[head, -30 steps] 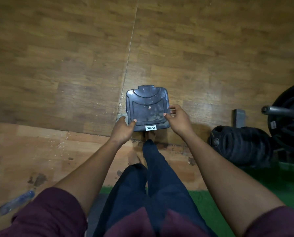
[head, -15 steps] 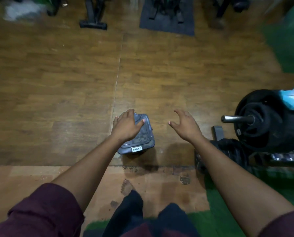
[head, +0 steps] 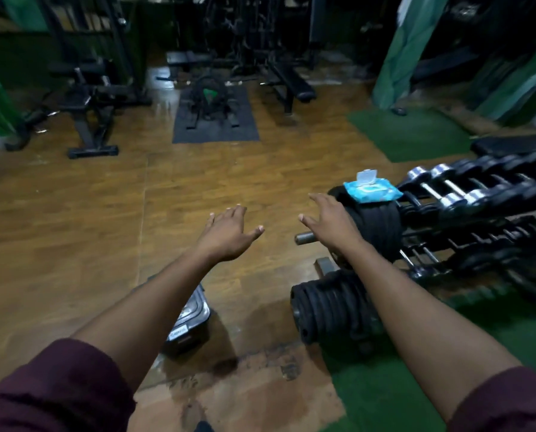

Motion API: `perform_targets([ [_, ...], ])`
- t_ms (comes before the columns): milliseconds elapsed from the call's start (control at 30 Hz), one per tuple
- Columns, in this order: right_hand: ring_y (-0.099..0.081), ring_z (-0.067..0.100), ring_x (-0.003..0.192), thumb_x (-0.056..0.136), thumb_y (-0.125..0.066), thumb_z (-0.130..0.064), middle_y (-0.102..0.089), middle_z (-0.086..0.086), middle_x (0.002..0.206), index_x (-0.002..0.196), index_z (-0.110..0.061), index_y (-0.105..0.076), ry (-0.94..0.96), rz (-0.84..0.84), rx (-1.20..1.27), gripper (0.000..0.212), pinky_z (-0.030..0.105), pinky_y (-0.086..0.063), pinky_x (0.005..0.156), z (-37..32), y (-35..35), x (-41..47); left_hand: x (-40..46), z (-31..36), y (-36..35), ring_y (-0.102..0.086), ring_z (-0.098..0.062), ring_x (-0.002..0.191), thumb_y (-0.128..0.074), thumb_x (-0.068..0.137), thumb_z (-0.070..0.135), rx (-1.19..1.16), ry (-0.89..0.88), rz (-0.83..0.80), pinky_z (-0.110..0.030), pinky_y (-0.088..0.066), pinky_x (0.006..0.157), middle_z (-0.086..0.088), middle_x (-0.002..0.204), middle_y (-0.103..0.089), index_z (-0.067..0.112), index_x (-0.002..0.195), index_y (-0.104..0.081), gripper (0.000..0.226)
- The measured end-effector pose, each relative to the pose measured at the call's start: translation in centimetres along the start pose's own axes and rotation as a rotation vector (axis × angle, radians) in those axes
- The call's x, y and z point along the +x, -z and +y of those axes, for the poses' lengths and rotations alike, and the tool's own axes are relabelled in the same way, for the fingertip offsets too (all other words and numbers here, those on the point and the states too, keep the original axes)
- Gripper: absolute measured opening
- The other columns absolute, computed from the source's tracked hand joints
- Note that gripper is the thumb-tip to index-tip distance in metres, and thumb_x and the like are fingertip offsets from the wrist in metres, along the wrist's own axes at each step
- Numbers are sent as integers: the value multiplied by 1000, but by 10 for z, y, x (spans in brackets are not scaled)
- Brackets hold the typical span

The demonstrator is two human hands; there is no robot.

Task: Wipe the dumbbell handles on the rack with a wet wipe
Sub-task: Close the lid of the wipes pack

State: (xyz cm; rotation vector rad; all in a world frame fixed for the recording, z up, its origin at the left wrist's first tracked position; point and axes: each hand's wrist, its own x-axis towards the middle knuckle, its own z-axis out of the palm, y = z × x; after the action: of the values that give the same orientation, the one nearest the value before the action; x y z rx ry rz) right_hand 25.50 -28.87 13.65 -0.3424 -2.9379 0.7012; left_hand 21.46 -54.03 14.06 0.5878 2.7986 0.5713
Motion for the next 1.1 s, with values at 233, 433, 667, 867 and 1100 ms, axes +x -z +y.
perform_targets([
  [233,-44,27,136,91,-62,-50,-49,5,146,145,-21,-45,-81,58,24,63,45,-42,108,87,61,2,39,99,-17,-22,-29,154,-41,101,62,23,-128,-73,-50,-5,126,-10,167,-24,17,160,-22,77],
  [433,-45,27,134,91,-60,-52,-49,5,146,145,-24,-45,-213,101,16,63,42,-43,106,143,81,33,109,143,-44,-28,-28,152,-43,101,62,-31,-193,-131,-52,-6,127,-10,165,-30,17,159,-25,76],
  [667,-48,23,130,91,-62,-51,-50,3,144,145,-25,-45,-350,100,49,62,39,-44,103,208,88,71,200,188,-92,-35,-27,148,-45,100,60,-131,-233,-199,-54,-7,125,-8,162,-38,18,156,-31,71],
  [867,-53,21,124,90,-63,-51,-54,0,138,142,-27,-48,-431,103,94,59,40,-48,100,256,90,91,252,217,-121,-36,-27,148,-48,100,59,-154,-273,-264,-55,-8,124,-7,161,-38,17,156,-32,72],
  [1100,-54,21,123,89,-62,-53,-55,2,140,144,-26,-47,-400,13,90,63,39,-49,99,302,95,133,304,250,-134,-48,-28,136,-53,99,55,-149,-245,-246,-53,-27,120,-8,154,-48,15,154,-35,70],
])
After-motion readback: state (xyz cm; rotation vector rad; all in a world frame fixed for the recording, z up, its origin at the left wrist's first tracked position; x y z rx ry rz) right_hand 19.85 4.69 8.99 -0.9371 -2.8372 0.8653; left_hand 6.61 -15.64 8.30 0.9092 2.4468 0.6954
